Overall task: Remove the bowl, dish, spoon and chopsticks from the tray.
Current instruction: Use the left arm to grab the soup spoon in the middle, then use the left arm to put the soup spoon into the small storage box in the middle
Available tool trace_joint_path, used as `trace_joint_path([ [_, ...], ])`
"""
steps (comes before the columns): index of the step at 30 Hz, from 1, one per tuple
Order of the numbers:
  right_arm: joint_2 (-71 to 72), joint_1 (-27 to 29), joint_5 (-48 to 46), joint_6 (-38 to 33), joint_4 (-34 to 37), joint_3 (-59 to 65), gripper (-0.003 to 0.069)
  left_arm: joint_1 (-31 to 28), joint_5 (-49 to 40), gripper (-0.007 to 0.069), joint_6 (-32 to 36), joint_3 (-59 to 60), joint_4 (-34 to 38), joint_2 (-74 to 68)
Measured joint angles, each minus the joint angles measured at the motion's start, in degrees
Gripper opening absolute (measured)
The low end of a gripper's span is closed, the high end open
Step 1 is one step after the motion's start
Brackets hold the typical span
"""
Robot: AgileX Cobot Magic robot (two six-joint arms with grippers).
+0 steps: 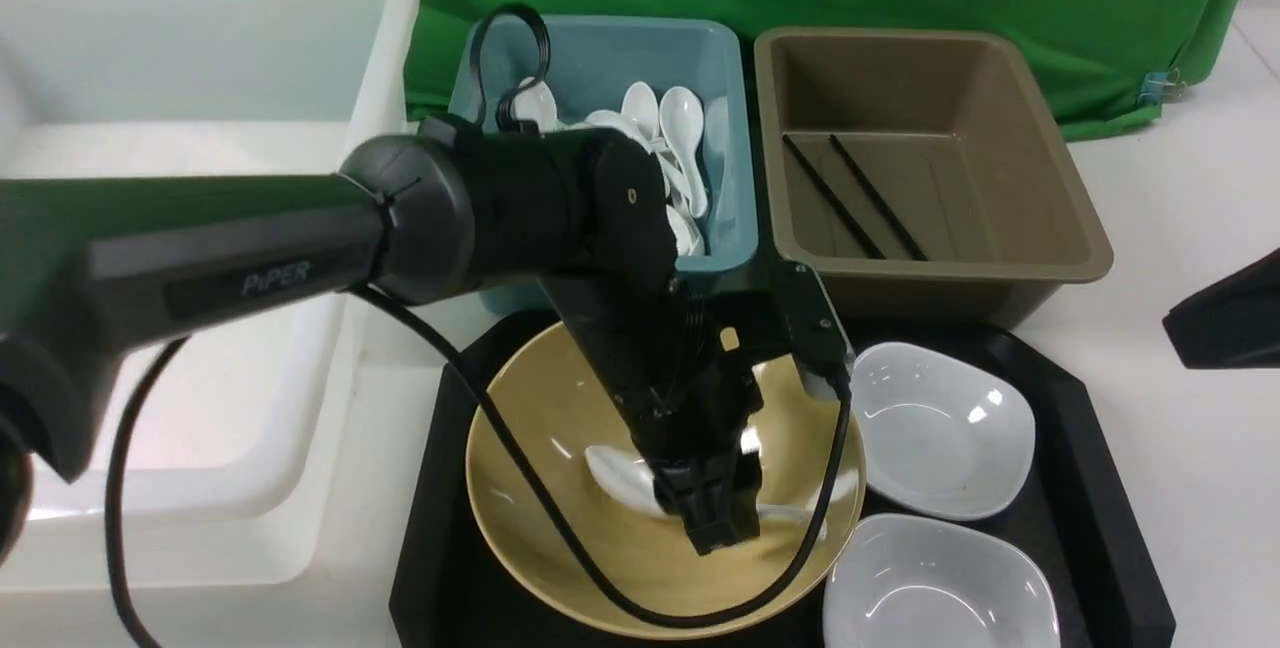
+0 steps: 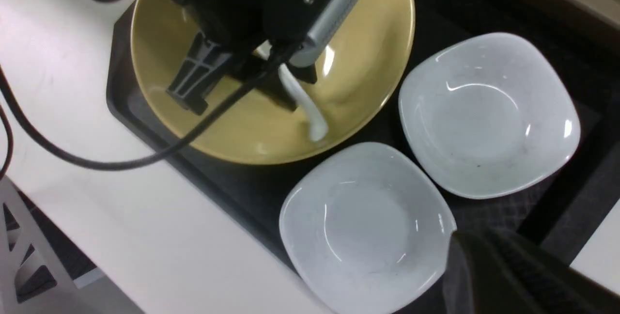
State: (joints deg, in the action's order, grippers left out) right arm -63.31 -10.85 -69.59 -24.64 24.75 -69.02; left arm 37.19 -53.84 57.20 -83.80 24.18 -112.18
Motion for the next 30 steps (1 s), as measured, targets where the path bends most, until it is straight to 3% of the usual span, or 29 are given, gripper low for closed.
trace_joint_path([
  [2, 0.0, 0.0, 0.0, -0.21, 0.0, 0.06, 0.0007, 0.0, -0.93, 0.0031, -3.07, -2.31, -0.23, 0.91],
  [8, 0.0, 0.0, 0.39, -0.38, 0.06, 0.11, 0.0007, 0.0, -0.42, 0.0026, -13.94, -10.41, -6.57, 3.19],
  [12, -0.05, 0.0, 3.91, -3.67, 2.24, 0.11, 0.0007, -1.01, 8.25, 0.0026, -21.27, -19.96, -15.06, 3.18],
  [18, -0.05, 0.0, 12.88, -12.59, 9.69, 0.11, 0.0007, -7.09, 23.02, 0.0027, -32.24, -23.34, -18.31, -1.75],
  [23, -0.12, 0.0, 20.69, -13.71, 10.3, 0.11, 0.0007, -10.38, 25.68, 0.0037, -35.56, -23.34, -18.84, -5.76],
  [25, -0.24, 0.0, 22.02, -13.9, 10.37, 0.11, 0.0007, -10.81, 25.62, 0.0058, -35.97, -23.27, -18.98, -6.76],
  [27, -0.72, 0.0, 22.82, -13.96, 10.43, 0.11, 0.001, -10.95, 25.62, 0.0155, -36.1, -23.27, -19.49, -7.42],
  [28, -0.81, 0.0, 22.83, -13.96, 10.43, 0.11, 0.001, -10.95, 25.62, 0.0165, -36.1, -23.27, -19.56, -7.49],
  [30, -1.24, 0.0, 22.98, -13.96, 10.43, 0.11, 0.0013, -10.95, 25.63, 0.0332, -37.14, -23.27, -21.32, -7.44],
])
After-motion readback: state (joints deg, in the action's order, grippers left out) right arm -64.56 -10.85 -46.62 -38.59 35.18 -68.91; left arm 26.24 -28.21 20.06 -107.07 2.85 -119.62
